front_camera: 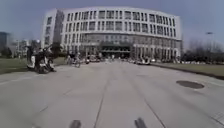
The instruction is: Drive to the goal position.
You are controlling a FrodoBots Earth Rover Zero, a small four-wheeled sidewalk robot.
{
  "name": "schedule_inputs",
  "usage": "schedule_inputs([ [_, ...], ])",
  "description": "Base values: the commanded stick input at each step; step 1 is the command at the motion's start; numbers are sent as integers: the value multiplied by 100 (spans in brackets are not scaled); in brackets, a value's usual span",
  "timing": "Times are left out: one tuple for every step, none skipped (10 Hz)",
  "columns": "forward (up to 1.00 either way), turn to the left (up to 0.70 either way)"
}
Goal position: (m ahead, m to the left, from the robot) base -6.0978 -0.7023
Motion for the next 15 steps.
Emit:
schedule_inputs([
  [85,1],
  [85,1],
  [85,1],
  [85,1],
  [85,1],
  [85,1],
  [85,1],
  [85,1],
  [85,-3],
  [85,-11],
  [85,-20],
  [85,-22],
  [85,-21],
  [85,-15],
  [85,-4],
])
